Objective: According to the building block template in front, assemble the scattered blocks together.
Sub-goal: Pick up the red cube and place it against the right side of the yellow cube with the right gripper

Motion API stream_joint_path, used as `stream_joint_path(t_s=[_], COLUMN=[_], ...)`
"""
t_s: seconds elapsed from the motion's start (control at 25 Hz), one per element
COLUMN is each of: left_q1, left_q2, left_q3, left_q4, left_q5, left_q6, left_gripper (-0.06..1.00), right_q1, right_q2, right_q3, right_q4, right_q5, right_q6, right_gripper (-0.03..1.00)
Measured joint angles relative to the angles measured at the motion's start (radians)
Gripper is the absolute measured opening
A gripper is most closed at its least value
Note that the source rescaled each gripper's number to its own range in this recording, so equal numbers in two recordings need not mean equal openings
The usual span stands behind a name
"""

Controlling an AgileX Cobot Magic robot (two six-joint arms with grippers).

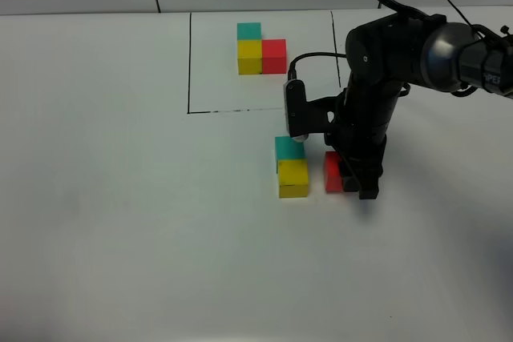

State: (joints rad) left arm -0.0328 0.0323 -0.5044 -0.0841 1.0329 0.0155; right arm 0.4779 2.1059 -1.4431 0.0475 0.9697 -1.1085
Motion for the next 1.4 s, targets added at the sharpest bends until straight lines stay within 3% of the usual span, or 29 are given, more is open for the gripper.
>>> stream_joint_path(t_s=[1.4], left_q1=[0.0], left_q2=[0.0], left_q3=[0.0], left_q4=[0.0], left_q5=[0.0], left_q6=[0.0], left_gripper=[0.96], right_q1=[0.036], right_q2=[0.08], right_q3=[-0.041], right_q4=[-0.01], right_q5=[-0.019], right_q6=[0.043], right_gripper=[0.05])
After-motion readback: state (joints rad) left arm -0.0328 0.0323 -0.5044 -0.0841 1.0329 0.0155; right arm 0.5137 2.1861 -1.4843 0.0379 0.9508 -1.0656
